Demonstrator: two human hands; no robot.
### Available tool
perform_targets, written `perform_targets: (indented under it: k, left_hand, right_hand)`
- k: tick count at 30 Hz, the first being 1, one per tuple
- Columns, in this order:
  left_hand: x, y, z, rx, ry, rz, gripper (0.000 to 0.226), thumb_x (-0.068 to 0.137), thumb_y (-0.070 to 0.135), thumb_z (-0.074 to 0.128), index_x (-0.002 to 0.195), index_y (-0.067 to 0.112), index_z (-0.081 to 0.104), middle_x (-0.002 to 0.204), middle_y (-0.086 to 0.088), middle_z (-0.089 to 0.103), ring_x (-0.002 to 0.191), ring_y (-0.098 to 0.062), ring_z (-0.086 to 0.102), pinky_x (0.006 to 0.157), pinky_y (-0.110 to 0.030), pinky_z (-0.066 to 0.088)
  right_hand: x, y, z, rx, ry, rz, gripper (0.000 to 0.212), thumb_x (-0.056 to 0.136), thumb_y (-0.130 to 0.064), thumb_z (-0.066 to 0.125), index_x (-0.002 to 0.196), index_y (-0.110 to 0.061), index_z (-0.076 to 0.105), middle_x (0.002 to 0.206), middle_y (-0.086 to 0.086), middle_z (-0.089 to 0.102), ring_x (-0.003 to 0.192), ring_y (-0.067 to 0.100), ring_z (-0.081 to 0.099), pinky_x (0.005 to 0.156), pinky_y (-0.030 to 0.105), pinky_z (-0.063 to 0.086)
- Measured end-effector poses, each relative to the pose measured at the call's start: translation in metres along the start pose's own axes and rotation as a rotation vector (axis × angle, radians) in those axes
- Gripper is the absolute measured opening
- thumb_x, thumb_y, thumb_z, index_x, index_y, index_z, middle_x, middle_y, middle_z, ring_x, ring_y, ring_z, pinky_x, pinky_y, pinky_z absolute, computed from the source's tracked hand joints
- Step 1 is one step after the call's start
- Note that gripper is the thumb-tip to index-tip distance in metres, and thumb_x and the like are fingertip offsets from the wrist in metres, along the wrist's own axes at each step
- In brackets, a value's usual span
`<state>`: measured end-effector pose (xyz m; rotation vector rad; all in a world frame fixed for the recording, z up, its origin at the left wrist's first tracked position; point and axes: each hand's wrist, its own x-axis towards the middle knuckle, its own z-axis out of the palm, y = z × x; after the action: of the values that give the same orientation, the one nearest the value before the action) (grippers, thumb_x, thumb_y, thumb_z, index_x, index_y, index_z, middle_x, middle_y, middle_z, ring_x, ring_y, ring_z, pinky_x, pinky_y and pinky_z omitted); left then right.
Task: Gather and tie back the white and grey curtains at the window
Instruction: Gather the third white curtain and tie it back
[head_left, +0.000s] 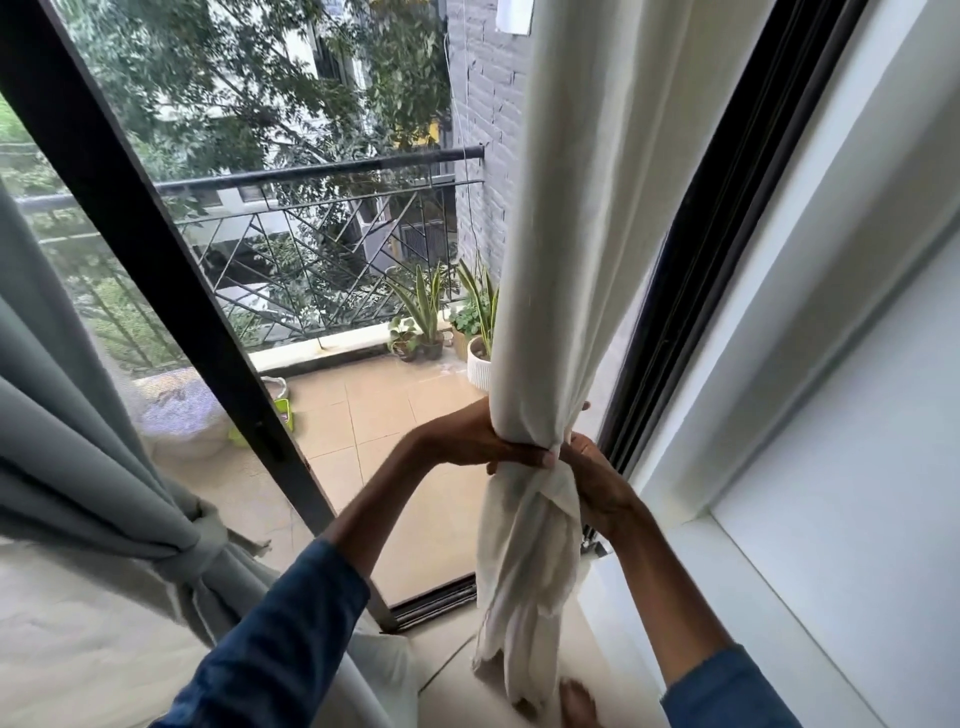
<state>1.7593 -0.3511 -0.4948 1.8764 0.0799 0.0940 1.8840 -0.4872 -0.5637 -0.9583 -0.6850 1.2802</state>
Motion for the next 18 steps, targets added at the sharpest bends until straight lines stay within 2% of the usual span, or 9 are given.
perform_targets:
  k: [1, 2, 3, 5, 8, 10, 11, 15, 18]
  left_hand:
    - [0.001, 0.003, -0.001, 0.016, -0.041, 0.021, 0.052, 0.086, -0.005, 0.072, 0.134, 0.002, 0.054, 0.128, -0.006, 0.065, 0.116, -0.016, 0.063, 0.086, -0.023, 0.055]
    - [0.003, 0.004, -0.003, 0.032, -0.059, 0.033, 0.049, 0.086, -0.005, 0.072, 0.132, 0.001, 0.055, 0.129, -0.009, 0.063, 0.116, -0.015, 0.063, 0.088, -0.023, 0.054]
    - [0.004, 0.004, -0.005, 0.041, -0.047, 0.021, 0.042, 0.086, -0.006, 0.071, 0.125, -0.002, 0.057, 0.122, -0.011, 0.064, 0.107, -0.008, 0.065, 0.082, -0.018, 0.055]
    - [0.004, 0.001, -0.010, 0.053, 0.027, -0.015, 0.033, 0.084, -0.003, 0.075, 0.114, -0.005, 0.061, 0.106, -0.014, 0.067, 0.080, -0.002, 0.065, 0.058, -0.012, 0.051]
    - [0.003, -0.014, -0.014, 0.063, 0.209, -0.038, 0.034, 0.078, 0.008, 0.084, 0.106, 0.003, 0.067, 0.093, -0.016, 0.069, 0.063, -0.012, 0.061, 0.040, -0.028, 0.046]
    - [0.003, -0.020, -0.016, 0.039, 0.283, -0.016, 0.030, 0.075, 0.005, 0.085, 0.098, 0.007, 0.066, 0.084, -0.013, 0.066, 0.059, -0.012, 0.060, 0.039, -0.030, 0.045]
    - [0.004, -0.022, -0.017, 0.033, 0.301, -0.003, 0.031, 0.074, 0.004, 0.086, 0.096, 0.009, 0.065, 0.081, -0.011, 0.064, 0.057, -0.013, 0.059, 0.038, -0.030, 0.045]
    - [0.004, -0.029, -0.027, 0.053, 0.374, -0.008, 0.036, 0.071, 0.014, 0.089, 0.095, 0.007, 0.064, 0.078, -0.009, 0.064, 0.056, -0.021, 0.056, 0.039, -0.031, 0.044]
    - [0.005, -0.033, -0.032, 0.108, 0.398, -0.046, 0.039, 0.070, 0.030, 0.090, 0.096, 0.012, 0.067, 0.080, -0.005, 0.068, 0.058, -0.019, 0.058, 0.043, -0.031, 0.045]
  right_hand:
    - [0.001, 0.000, 0.004, -0.028, 0.027, -0.015, 0.070, 0.088, -0.028, 0.071, 0.137, 0.015, 0.043, 0.128, 0.051, 0.045, 0.122, 0.059, 0.047, 0.110, 0.071, 0.029]
    - [0.004, 0.001, 0.005, -0.042, 0.060, -0.030, 0.067, 0.088, -0.025, 0.072, 0.137, 0.012, 0.045, 0.128, 0.050, 0.047, 0.121, 0.059, 0.049, 0.109, 0.072, 0.030]
    - [0.006, 0.002, 0.006, -0.037, 0.094, -0.040, 0.063, 0.089, -0.022, 0.070, 0.139, 0.010, 0.045, 0.130, 0.049, 0.047, 0.122, 0.061, 0.047, 0.109, 0.073, 0.029]
    - [0.009, 0.003, 0.005, -0.024, 0.164, -0.046, 0.051, 0.095, -0.012, 0.063, 0.138, 0.008, 0.047, 0.131, 0.046, 0.048, 0.122, 0.062, 0.048, 0.108, 0.071, 0.034]
    - [0.009, -0.002, 0.005, -0.136, 0.265, -0.074, 0.034, 0.096, -0.006, 0.060, 0.127, 0.007, 0.060, 0.119, 0.030, 0.066, 0.107, 0.040, 0.063, 0.091, 0.045, 0.056]
    - [0.007, -0.005, 0.006, -0.233, 0.358, -0.140, 0.029, 0.094, -0.003, 0.063, 0.122, 0.002, 0.063, 0.109, 0.017, 0.072, 0.101, 0.029, 0.066, 0.083, 0.031, 0.058]
    - [0.006, -0.005, 0.005, -0.284, 0.406, -0.187, 0.027, 0.093, -0.001, 0.065, 0.120, 0.000, 0.064, 0.108, 0.014, 0.072, 0.099, 0.025, 0.066, 0.085, 0.030, 0.057]
    - [-0.002, -0.006, 0.005, -0.437, 0.471, -0.296, 0.020, 0.095, -0.015, 0.066, 0.111, -0.005, 0.071, 0.103, 0.013, 0.075, 0.096, 0.022, 0.070, 0.089, 0.036, 0.056]
    - [-0.005, -0.004, 0.012, -0.537, 0.407, -0.307, 0.020, 0.086, -0.015, 0.076, 0.106, -0.012, 0.072, 0.094, 0.006, 0.077, 0.084, 0.016, 0.071, 0.070, 0.032, 0.059]
